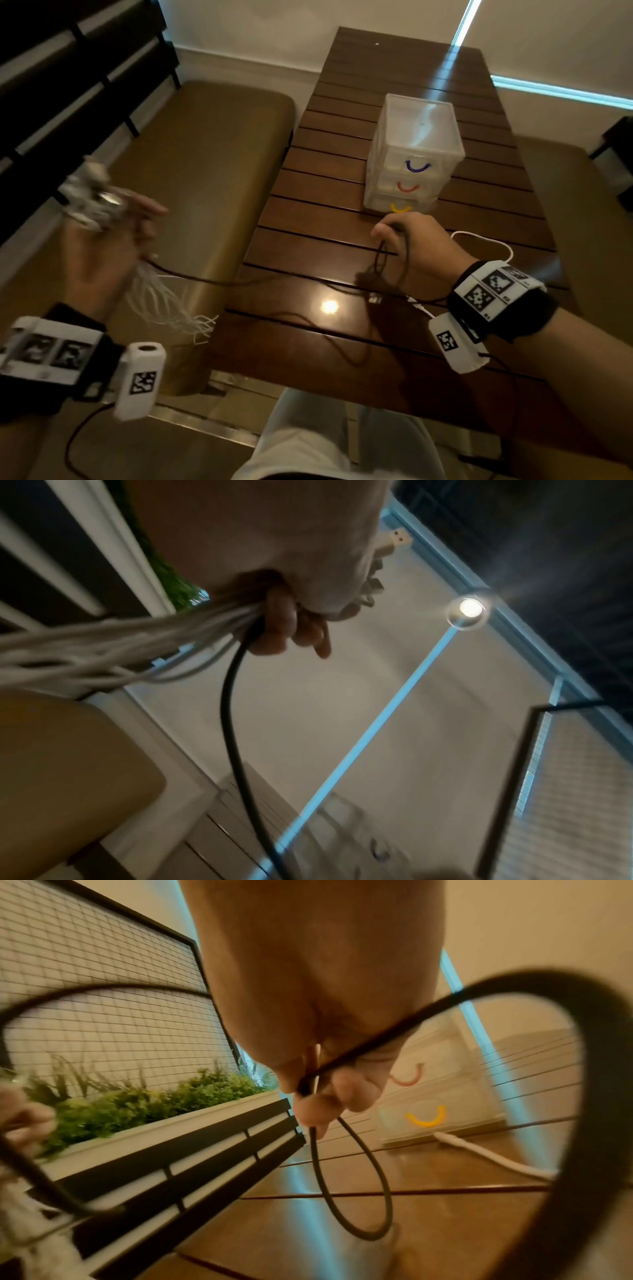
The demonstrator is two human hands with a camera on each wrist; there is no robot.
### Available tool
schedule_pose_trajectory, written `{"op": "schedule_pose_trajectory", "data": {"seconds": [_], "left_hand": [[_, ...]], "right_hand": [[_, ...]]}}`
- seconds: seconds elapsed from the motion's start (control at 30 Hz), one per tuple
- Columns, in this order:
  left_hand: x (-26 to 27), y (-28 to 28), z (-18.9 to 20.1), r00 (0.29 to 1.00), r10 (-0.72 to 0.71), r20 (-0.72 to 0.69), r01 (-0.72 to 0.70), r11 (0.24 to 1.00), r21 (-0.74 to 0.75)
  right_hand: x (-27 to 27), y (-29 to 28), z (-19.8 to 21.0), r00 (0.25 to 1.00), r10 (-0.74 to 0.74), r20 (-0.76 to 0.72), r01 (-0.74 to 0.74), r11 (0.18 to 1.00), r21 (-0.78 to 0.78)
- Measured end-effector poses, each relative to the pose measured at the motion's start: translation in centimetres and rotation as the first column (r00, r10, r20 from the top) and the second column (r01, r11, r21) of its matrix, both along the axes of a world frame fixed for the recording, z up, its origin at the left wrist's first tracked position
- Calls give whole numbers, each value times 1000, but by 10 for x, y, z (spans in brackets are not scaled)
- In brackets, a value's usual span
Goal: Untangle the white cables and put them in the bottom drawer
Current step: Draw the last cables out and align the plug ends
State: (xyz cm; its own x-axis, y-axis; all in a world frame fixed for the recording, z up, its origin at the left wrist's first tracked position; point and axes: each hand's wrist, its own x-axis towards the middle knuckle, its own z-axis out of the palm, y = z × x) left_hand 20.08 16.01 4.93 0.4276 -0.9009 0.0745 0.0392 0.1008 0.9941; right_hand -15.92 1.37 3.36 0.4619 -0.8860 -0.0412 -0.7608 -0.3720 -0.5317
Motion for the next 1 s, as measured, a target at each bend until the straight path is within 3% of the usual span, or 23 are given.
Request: {"op": "schedule_pose_trajectory", "data": {"seconds": [0.03, 0.13, 0.2, 0.27, 0.3, 0.33, 0.43, 0.5, 0.57, 0.63, 0.77, 0.87, 1.0], "left_hand": [[-33, -2, 10, 995, -83, -48, 81, 996, -47], [-84, -9, 0, 908, -267, 323, 237, 963, 131], [-116, -17, -13, 831, -312, 461, 249, 949, 194], [-142, -21, -14, 686, -395, 611, 262, 918, 299], [-151, -24, -19, 643, -389, 660, 260, 921, 290], [-156, -25, -20, 642, -389, 661, 262, 921, 288], [-169, -23, -19, 618, -402, 676, 259, 916, 308], [-163, -25, -23, 642, -415, 645, 247, 908, 338], [-150, -25, -25, 723, -397, 565, 247, 913, 325], [-136, -22, -23, 788, -344, 511, 229, 934, 275], [-106, -14, -18, 925, -200, 325, 125, 964, 236], [-82, -6, -18, 941, -167, 296, 81, 956, 281], [-42, 8, -23, 955, -111, 277, -1, 928, 373]], "right_hand": [[8, 6, 1, 998, 19, 59, -21, 999, 35], [31, 26, 0, 992, 75, 101, -81, 995, 53], [42, 35, -4, 994, 111, 11, -111, 994, 2], [49, 45, -8, 986, 111, -127, -116, 993, -34], [52, 51, -9, 980, 92, -177, -101, 994, -44], [54, 56, -11, 982, 65, -175, -76, 996, -52], [61, 69, -11, 992, 21, 121, -20, 1000, -10], [68, 65, -14, 953, 11, 302, -40, 995, 89], [76, 61, -10, 916, 10, 401, -103, 972, 211], [86, 58, -4, 924, 104, 367, -190, 960, 206], [124, 62, 9, 936, 326, 135, -330, 944, 3], [158, 65, 6, 922, 382, 69, -380, 924, -38], [187, 69, -6, 879, 456, 140, -450, 890, -78]]}}
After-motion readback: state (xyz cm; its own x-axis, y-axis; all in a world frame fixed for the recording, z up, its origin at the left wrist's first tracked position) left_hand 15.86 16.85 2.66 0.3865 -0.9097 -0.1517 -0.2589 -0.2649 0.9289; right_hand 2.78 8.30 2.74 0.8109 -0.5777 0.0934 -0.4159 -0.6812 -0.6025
